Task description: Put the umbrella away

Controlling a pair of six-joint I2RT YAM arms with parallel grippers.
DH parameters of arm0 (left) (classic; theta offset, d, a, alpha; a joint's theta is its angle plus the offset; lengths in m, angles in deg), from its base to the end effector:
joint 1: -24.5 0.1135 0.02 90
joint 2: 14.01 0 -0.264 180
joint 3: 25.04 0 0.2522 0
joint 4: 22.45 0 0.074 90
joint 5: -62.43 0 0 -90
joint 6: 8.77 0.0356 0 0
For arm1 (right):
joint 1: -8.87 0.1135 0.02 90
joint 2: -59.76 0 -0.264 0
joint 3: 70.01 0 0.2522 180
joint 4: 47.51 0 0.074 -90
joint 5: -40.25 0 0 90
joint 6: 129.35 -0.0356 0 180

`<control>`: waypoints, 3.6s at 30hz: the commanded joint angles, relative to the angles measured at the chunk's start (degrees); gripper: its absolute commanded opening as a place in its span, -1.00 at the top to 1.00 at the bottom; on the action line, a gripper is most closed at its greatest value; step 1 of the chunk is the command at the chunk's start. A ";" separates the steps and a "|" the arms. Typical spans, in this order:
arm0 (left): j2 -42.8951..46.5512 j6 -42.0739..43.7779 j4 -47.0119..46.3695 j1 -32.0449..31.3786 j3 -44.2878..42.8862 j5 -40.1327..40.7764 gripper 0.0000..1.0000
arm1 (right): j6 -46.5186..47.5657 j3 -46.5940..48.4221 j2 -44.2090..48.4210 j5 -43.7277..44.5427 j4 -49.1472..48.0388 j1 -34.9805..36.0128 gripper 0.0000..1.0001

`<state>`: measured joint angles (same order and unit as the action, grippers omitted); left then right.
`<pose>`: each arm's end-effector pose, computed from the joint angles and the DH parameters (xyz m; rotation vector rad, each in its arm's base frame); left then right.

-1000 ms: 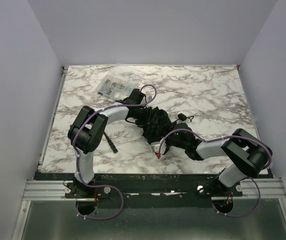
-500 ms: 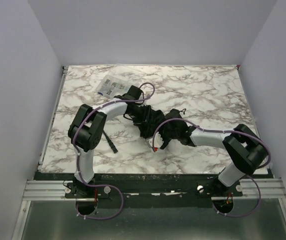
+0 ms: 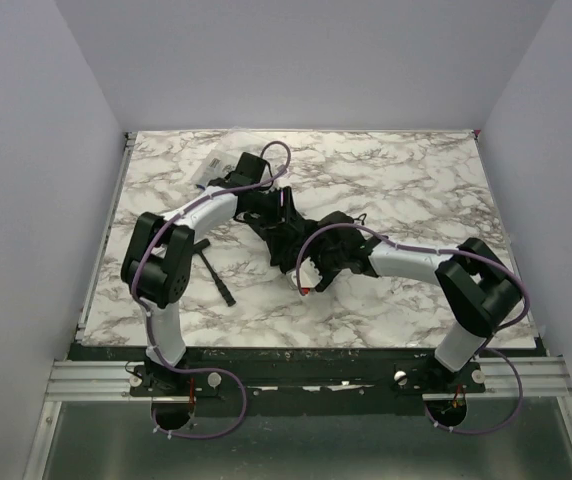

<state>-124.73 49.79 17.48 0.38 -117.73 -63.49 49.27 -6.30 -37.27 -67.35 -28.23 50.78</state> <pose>0.3636 -0.1857 0.1952 0.0788 2.7227 -1.1407 0.2374 0.2275 0.1512 -2.2572 0.8999 0.0193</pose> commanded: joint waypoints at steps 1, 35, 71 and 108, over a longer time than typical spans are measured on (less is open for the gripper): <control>8.31 -2.30 -7.39 1.52 3.10 -1.78 -0.06 | -1.10 0.17 -7.52 -2.96 18.82 0.52 -0.35; -2.60 -0.85 -4.10 -6.44 7.60 2.90 0.91 | -8.35 -4.63 -0.97 -1.67 9.55 1.76 -0.21; -8.63 0.99 5.12 -5.11 -9.96 -12.73 -0.02 | -9.57 18.05 -24.37 -5.14 46.19 3.70 -0.10; 68.73 26.58 -52.01 9.66 56.66 -5.43 -0.93 | -31.36 31.00 -38.14 -15.29 61.09 -2.80 0.01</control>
<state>-61.87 62.77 -32.42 17.45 -65.15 -58.81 27.91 32.24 -60.97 -76.18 22.52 48.25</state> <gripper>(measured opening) 0.976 0.506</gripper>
